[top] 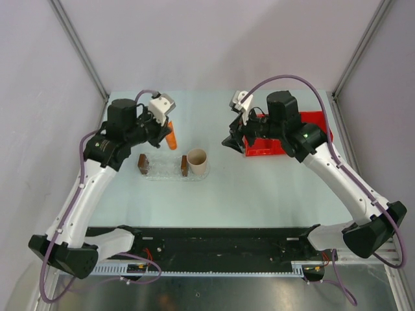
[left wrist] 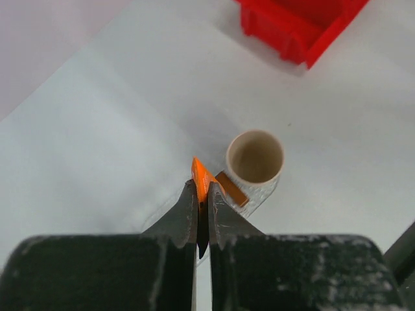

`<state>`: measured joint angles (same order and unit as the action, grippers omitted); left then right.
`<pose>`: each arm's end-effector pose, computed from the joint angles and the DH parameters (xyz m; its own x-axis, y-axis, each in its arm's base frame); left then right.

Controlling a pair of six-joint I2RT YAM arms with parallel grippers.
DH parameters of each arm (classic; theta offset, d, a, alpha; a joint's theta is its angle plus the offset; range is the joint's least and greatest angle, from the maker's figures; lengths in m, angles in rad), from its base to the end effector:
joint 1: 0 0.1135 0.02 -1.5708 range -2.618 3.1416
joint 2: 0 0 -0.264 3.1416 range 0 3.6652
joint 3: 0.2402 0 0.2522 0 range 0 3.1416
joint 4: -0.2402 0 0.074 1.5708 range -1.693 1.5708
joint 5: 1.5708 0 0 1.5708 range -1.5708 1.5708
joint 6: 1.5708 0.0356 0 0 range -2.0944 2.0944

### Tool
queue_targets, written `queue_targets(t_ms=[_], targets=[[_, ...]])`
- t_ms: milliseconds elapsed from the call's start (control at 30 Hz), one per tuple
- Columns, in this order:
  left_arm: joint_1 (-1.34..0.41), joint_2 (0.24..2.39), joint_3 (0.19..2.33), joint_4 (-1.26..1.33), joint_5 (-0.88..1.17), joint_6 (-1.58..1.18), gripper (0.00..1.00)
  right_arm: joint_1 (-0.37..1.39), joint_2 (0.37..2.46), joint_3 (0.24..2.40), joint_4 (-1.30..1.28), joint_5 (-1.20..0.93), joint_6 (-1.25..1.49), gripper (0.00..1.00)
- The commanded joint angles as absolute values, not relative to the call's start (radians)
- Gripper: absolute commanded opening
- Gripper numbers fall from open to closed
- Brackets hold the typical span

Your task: Prepare toiletry sets of a toothbrush and toothpaste on the tray

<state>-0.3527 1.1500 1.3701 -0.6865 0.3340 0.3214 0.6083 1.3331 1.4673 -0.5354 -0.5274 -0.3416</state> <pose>0.2158 -0.0919 0.4181 -0.2105 0.3955 -0.8940 0.7037 0.6961 0.1423 0.2269 0.1799 0.4214 -0.0092 -0.3591 -0.9332 -0.9309 0.3439 -0.1232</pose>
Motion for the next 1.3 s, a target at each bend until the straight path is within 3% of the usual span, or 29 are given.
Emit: queue_targets(t_ms=[0, 300, 1267], targets=[[-0.284, 1.086, 1.307, -0.689, 0.265, 0.408, 0.0, 0.591, 1.293, 1.448, -0.545, -0.508, -0.357, 0.68], [-0.152, 1.075, 1.171, -0.644, 0.305, 0.433, 0.0, 0.552, 1.29, 1.422, -0.555, -0.522, -0.36, 0.68], [-0.02, 0.985, 0.905, -0.334, 0.367, 0.305, 0.0, 0.528, 1.298, 1.384, -0.555, -0.557, -0.345, 0.68]])
